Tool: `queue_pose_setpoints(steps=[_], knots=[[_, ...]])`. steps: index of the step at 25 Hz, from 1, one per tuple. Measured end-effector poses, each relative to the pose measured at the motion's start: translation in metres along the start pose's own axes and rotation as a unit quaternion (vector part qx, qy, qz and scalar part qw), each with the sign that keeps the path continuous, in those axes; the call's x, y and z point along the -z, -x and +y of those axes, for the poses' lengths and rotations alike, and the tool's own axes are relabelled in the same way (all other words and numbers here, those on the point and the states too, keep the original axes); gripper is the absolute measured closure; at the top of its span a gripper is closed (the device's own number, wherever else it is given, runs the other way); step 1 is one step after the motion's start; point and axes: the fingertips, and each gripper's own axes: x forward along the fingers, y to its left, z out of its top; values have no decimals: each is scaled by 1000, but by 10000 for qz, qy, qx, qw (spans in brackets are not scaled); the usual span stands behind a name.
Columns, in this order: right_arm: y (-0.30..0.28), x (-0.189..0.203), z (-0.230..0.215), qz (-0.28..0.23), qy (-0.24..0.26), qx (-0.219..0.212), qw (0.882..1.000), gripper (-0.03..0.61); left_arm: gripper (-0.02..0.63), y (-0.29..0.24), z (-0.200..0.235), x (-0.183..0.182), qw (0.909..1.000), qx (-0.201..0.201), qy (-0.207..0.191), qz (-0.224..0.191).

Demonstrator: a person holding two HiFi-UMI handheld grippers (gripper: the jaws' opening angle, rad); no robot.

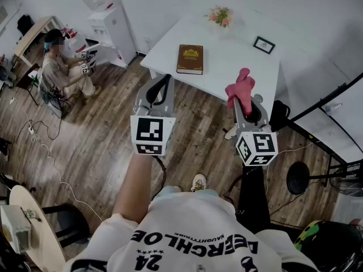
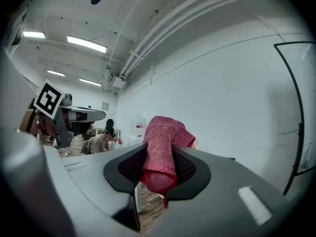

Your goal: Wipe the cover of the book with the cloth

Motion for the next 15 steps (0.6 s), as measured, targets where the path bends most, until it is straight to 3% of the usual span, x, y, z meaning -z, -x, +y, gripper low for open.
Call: queue_pose_setpoints(steps=[7, 15], knots=[[23, 2, 59, -9, 49, -14, 10000, 476, 563, 54, 11, 10, 9997, 229, -35, -4], [41, 7, 87, 39, -27, 163, 9999, 476, 563, 84, 18, 28, 9987, 497, 115, 48]])
